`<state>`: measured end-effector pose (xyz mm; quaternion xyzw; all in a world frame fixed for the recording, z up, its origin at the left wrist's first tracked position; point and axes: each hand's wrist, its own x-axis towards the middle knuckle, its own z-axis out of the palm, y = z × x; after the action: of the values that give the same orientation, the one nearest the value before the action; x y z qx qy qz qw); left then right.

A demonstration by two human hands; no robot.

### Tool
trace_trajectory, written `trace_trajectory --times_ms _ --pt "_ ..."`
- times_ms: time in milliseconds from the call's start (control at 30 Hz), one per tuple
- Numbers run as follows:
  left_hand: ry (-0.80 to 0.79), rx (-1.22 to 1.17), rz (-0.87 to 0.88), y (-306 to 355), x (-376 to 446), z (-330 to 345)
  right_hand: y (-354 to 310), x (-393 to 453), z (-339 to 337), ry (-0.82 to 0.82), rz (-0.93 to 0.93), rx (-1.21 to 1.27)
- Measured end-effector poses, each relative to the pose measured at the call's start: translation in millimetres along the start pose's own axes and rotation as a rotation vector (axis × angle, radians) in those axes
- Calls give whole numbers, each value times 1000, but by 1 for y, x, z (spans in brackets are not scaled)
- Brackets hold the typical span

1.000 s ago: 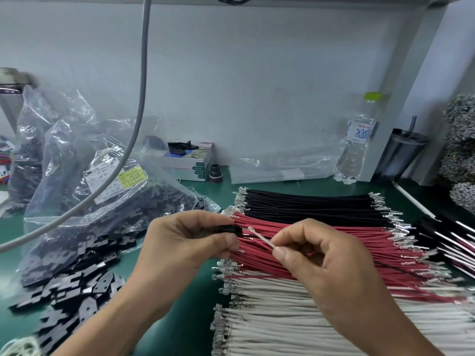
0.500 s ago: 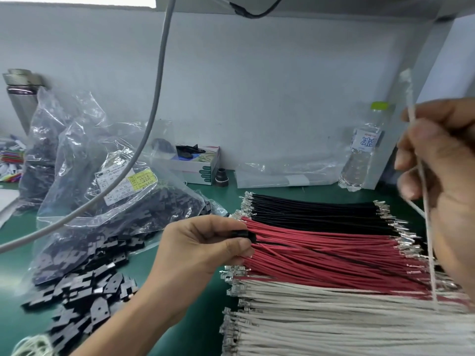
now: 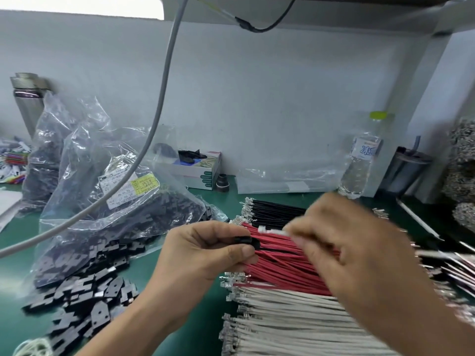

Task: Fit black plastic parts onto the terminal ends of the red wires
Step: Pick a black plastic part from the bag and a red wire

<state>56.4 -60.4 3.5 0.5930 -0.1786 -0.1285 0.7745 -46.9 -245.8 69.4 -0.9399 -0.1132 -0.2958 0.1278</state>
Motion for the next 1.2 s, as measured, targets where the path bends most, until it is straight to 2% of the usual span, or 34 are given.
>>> trace_trajectory --times_ms 33,167,500,633,767,933,1067,1200 --pt "-8 -3 6 1 0 0 -1 -11 19 50 -79 49" --pt "-16 14 9 1 0 -2 13 -17 39 201 49 78" --pt "-45 75 29 0 -2 -2 14 -24 59 226 -18 -78" --pt "-46 117 59 2 -4 -1 15 -25 63 222 10 113" --pt "-14 318 129 1 -6 1 12 -30 66 202 -64 -114" --pt "0 302 43 -2 -4 2 19 -31 72 280 -115 -178" --pt "-53 202 -11 0 -4 -1 17 -31 82 270 -120 -82" --pt "-98 149 -5 4 -3 -3 21 -29 73 260 2 124"
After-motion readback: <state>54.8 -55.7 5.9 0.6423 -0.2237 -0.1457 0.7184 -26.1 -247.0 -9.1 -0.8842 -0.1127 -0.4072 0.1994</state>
